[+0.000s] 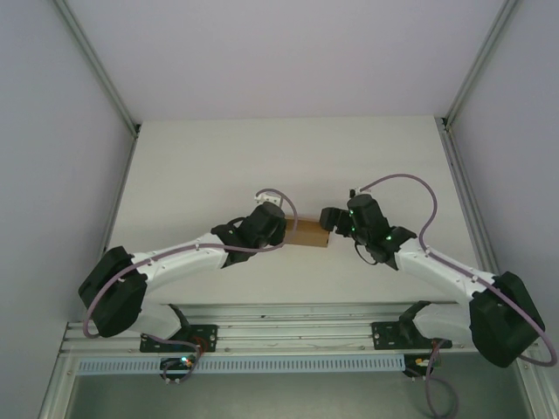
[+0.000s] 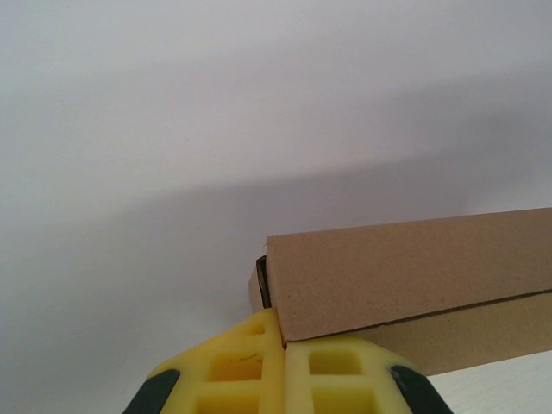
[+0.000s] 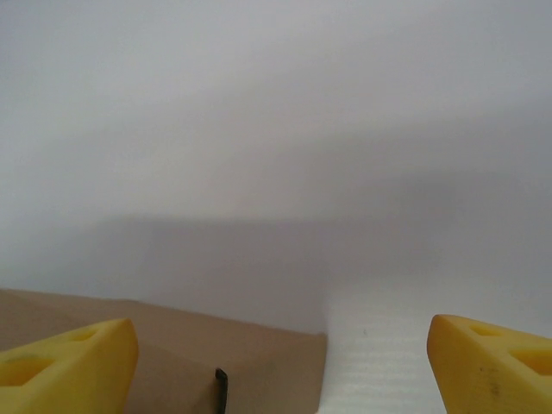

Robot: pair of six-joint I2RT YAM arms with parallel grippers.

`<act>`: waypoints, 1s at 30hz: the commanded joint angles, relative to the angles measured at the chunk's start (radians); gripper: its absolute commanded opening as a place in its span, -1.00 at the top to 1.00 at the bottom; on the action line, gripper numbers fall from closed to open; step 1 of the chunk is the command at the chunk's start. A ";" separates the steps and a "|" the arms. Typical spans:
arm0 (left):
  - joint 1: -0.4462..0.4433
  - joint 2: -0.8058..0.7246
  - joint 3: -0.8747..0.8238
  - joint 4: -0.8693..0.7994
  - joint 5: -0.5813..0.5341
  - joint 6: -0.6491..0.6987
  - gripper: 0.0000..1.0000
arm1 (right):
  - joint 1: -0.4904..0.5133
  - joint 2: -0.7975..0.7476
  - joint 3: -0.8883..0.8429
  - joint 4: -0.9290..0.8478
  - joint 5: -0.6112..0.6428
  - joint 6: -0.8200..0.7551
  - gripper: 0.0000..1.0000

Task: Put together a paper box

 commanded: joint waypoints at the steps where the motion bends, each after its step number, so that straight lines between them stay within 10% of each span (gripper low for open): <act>1: -0.020 0.048 -0.025 -0.194 0.088 0.016 0.97 | 0.001 0.014 -0.020 -0.023 -0.046 0.032 -0.72; 8: -0.025 0.018 -0.001 -0.199 0.165 0.049 0.59 | 0.001 0.022 -0.151 0.101 -0.023 0.063 -0.70; 14: -0.032 -0.056 0.054 -0.277 0.185 0.084 -0.34 | 0.005 0.041 -0.184 0.143 -0.039 0.095 -0.61; 21: -0.028 -0.157 0.094 -0.315 0.224 0.128 -0.93 | 0.008 0.051 -0.216 0.173 -0.042 0.121 -0.55; 30: 0.191 -0.163 0.007 -0.153 0.438 -0.069 -1.00 | 0.014 0.071 -0.229 0.183 -0.052 0.107 -0.48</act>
